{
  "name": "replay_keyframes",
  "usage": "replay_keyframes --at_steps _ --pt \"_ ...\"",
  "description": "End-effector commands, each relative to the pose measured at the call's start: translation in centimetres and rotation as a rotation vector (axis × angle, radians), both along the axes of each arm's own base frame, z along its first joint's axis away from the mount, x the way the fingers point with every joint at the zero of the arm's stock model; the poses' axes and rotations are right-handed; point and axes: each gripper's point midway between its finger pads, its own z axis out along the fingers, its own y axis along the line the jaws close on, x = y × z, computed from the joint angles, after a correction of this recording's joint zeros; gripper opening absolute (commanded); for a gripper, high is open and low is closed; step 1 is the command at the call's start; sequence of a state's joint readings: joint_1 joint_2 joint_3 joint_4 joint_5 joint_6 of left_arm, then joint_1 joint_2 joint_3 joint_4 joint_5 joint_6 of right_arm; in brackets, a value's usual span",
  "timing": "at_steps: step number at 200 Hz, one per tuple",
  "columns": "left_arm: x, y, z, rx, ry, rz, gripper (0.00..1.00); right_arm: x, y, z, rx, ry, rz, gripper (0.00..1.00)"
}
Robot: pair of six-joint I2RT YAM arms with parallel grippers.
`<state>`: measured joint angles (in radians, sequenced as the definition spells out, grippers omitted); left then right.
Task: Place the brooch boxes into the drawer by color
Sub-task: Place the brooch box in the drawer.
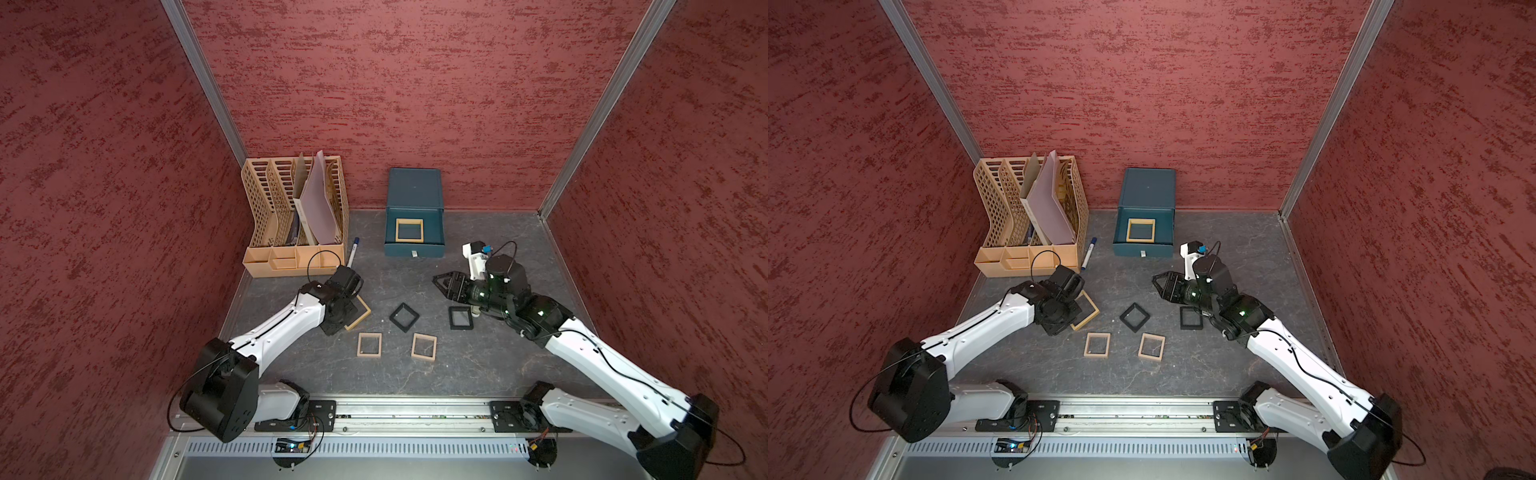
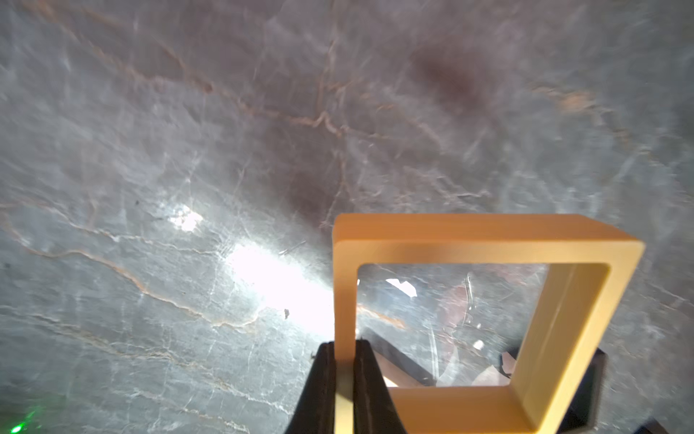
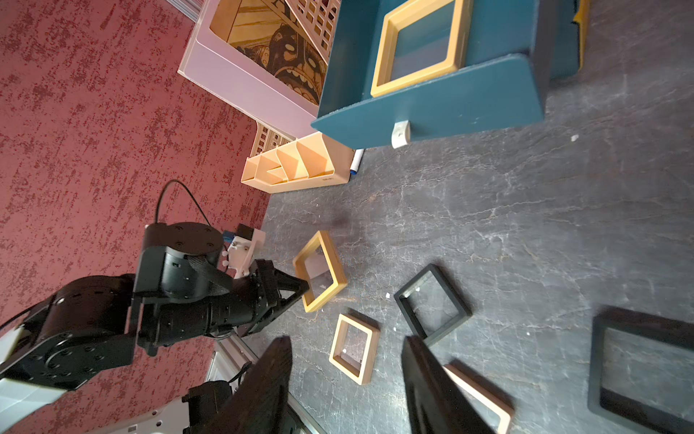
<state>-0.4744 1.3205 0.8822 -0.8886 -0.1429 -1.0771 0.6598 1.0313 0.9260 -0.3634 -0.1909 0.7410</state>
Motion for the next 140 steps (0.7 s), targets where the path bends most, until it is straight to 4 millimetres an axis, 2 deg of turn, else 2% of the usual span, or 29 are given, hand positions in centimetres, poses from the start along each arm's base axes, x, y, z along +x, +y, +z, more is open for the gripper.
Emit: replay_keyframes --at_steps 1,42,112,140 --pt "0.9 0.6 2.9 0.075 -0.037 -0.096 0.0 -0.3 0.1 0.1 -0.001 -0.004 0.004 0.52" --pt "3.8 -0.6 8.4 0.123 -0.101 -0.246 0.0 -0.3 -0.1 0.5 -0.005 -0.011 -0.006 0.52" --pt "7.5 -2.4 14.5 0.111 -0.151 -0.414 0.0 -0.3 -0.2 0.6 0.0 -0.012 -0.013 0.52" --pt "8.9 -3.2 16.4 0.105 -0.16 -0.484 0.0 -0.2 -0.1 0.6 0.001 -0.009 -0.013 0.52"
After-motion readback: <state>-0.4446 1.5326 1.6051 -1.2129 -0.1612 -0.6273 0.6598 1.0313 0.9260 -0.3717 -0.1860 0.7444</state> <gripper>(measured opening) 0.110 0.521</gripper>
